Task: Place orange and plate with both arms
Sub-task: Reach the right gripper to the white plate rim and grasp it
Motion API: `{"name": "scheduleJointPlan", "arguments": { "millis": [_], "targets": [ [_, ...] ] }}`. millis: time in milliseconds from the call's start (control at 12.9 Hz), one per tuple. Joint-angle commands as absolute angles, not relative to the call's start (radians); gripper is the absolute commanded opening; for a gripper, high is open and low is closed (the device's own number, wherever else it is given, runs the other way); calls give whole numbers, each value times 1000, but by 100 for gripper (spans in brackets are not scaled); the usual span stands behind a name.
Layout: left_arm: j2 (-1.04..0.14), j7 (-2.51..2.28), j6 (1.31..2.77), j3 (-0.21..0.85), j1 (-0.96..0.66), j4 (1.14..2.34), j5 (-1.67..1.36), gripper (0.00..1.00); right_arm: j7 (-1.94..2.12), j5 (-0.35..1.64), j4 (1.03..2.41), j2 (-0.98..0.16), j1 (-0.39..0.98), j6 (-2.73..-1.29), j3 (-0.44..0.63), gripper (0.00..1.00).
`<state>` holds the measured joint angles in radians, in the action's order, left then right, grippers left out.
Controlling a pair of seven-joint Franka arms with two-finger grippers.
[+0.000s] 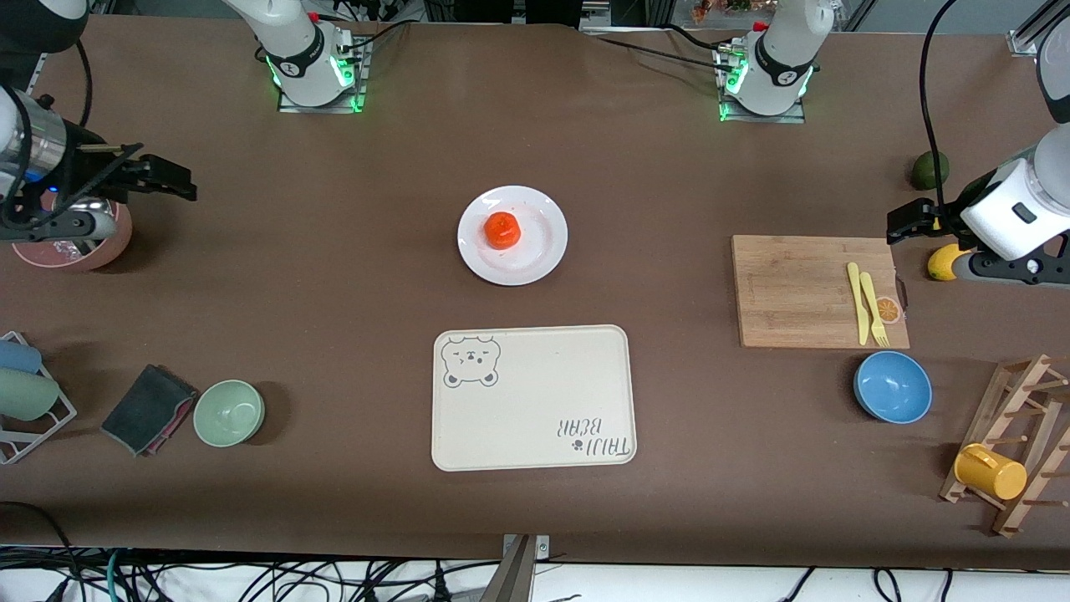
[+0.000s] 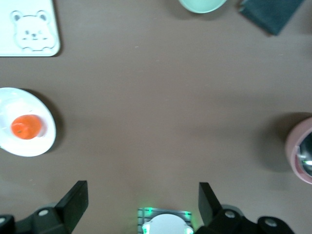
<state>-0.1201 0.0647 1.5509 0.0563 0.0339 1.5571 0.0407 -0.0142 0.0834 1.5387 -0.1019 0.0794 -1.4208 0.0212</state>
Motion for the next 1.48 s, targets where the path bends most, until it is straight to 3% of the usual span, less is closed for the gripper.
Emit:
{"name": "scheduleJointPlan", "arguments": {
  "millis": [0, 466, 1087, 1398],
  "targets": [
    [6, 91, 1626, 45, 25, 1705, 5, 100, -2, 176, 1540, -129, 95, -1420, 18, 100],
    [29, 91, 1651, 46, 25, 1729, 5, 100, -2, 441, 1584, -247, 115, -1543, 20, 100],
    [35, 92, 1690, 46, 41, 1735, 0, 100, 202, 803, 2090, -218, 110, -2089, -169, 100],
    [35, 97, 1692, 44, 46, 1735, -2, 100, 538, 1131, 2284, -227, 109, -2222, -228, 100]
  ]
}}
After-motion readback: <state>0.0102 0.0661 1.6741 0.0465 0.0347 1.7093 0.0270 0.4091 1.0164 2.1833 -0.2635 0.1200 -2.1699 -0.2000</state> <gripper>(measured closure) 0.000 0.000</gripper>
